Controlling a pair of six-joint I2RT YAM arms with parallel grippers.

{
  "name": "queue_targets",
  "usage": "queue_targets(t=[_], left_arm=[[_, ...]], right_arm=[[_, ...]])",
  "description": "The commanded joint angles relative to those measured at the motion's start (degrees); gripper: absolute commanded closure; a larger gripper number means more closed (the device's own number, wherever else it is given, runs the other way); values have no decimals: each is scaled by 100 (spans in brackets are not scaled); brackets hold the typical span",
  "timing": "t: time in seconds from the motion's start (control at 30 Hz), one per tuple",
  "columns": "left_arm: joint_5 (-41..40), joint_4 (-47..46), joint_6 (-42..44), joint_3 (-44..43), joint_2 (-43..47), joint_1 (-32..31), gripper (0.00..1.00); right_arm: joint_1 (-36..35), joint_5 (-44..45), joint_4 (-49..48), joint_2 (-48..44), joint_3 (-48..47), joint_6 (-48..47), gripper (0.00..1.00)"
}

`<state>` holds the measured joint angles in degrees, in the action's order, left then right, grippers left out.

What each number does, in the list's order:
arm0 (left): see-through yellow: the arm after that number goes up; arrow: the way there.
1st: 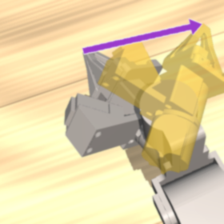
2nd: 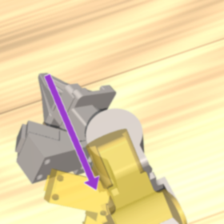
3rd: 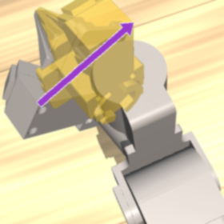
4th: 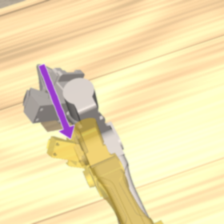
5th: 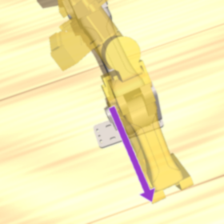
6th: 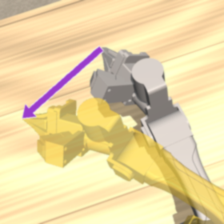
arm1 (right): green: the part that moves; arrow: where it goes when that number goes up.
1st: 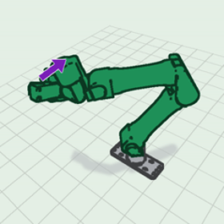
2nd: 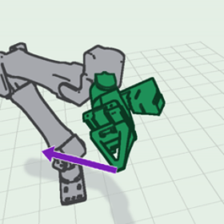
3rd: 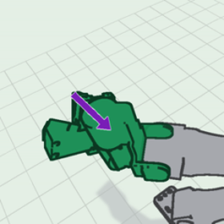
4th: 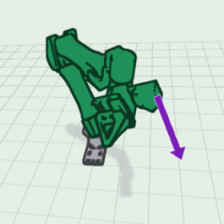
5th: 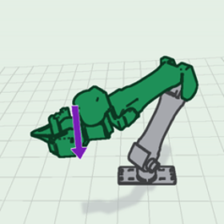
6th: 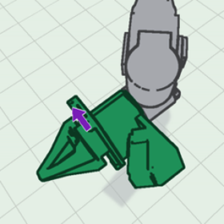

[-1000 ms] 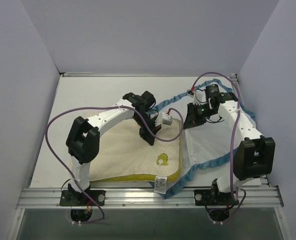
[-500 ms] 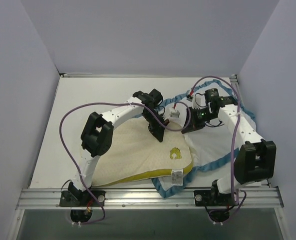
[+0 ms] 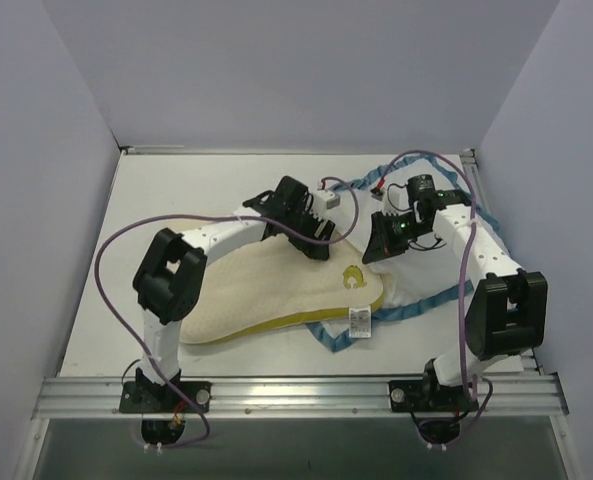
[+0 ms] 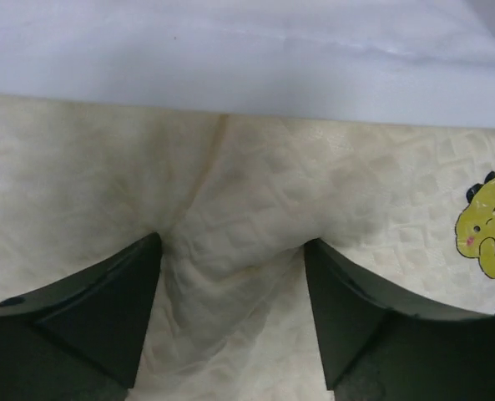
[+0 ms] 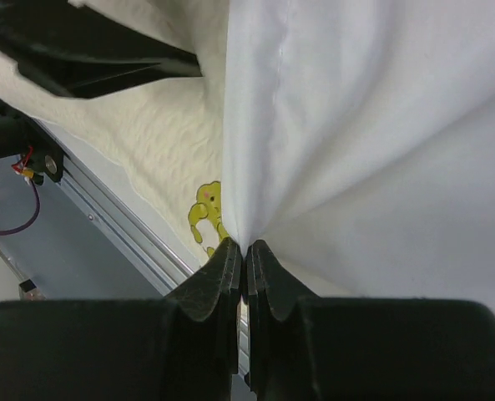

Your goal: Put the pillow into the pillowcase

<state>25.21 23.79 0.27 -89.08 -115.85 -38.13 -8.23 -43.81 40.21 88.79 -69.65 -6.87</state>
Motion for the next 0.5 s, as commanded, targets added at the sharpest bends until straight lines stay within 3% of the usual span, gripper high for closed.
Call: queue_targets(t=[0.0, 0.07, 0.17, 0.23, 0.33, 0.47], left_arm=[[-353, -586, -64, 407, 703, 156, 20], [-18, -516, 735, 662, 1379, 244, 10], [597, -27, 2061, 1023, 2118, 157, 4], [660, 317, 2964, 1243, 2338, -236, 3], [538, 521, 3521, 1524, 2287, -895, 3], [108, 215, 3594, 1525, 1804, -1573, 2]], right_arm=[[49, -5, 427, 243, -251, 54, 100], [49, 57, 409, 287, -234, 46, 100], [93, 136, 418, 323, -234, 72, 100], [128, 145, 400, 349, -242, 98, 100], [173, 259, 392, 436, -260, 160, 100], [199, 749, 374, 507, -163, 274, 100]])
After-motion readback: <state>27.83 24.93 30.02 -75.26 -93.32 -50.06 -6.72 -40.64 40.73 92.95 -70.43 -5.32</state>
